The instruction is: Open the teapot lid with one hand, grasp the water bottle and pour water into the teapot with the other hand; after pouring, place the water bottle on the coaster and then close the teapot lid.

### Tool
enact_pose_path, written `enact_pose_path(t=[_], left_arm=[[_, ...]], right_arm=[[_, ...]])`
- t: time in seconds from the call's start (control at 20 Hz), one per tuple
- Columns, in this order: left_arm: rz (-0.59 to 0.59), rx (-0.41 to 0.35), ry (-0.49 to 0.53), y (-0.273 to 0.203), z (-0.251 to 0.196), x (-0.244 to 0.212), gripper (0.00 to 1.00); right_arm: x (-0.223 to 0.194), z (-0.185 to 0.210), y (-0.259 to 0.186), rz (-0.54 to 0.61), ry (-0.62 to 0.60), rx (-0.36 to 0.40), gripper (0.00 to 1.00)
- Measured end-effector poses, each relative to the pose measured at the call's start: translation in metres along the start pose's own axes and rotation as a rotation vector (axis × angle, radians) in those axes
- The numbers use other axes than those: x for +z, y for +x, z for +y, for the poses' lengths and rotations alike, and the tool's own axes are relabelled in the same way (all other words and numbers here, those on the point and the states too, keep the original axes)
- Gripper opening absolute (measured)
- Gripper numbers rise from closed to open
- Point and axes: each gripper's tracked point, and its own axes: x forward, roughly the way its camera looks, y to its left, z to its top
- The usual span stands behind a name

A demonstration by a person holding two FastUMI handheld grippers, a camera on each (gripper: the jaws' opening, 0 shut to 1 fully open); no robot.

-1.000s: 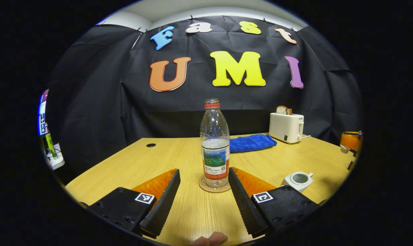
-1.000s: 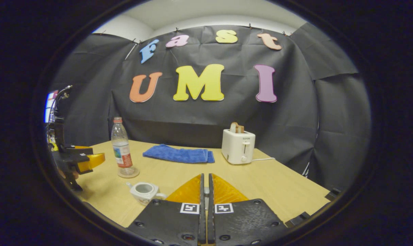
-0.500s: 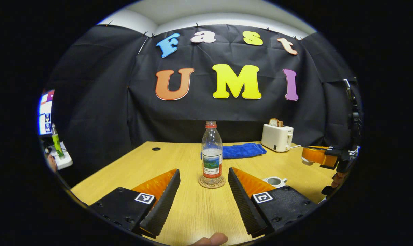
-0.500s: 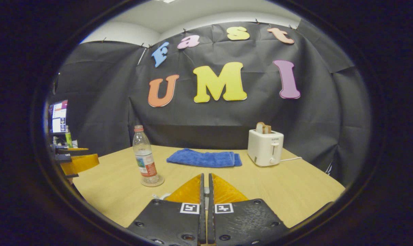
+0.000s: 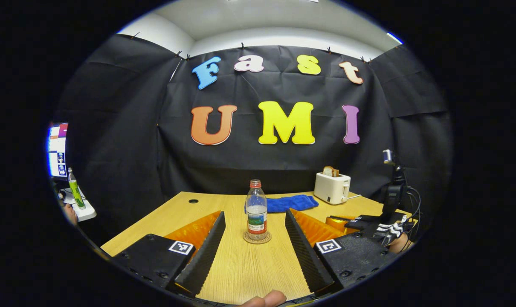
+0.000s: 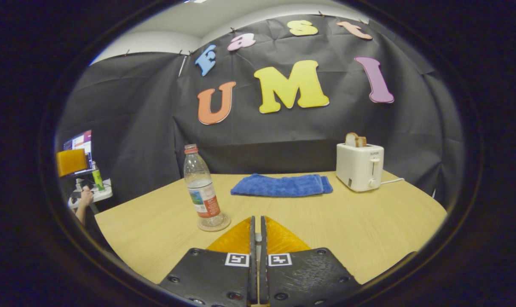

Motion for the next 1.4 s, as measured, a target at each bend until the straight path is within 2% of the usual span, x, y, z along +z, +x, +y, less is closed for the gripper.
enact_pose_path(t=[0.2,0.6,1.15,1.35,1.4], left_arm=[[-0.03,-0.02,-0.012,-0.005,0.005,0.008,0.89],[0.018,-0.002,-0.02,0.002,0.01,-0.004,0.89],[0.039,0.002,-0.024,0.005,0.015,-0.011,0.89],[0.038,0.021,-0.043,0.005,0.02,-0.01,0.89],[0.038,0.025,-0.046,0.005,0.02,-0.01,0.89]], right_arm=[[-0.007,0.007,0.013,0.018,-0.009,-0.008,0.04],[-0.023,0.006,0.024,0.057,0.004,-0.015,0.04],[-0.016,0.004,0.02,0.044,-0.021,-0.035,0.06],[-0.001,0.002,0.004,0.011,-0.068,-0.049,0.12],[0.002,-0.002,0.0,0.0,-0.082,-0.065,0.23]])
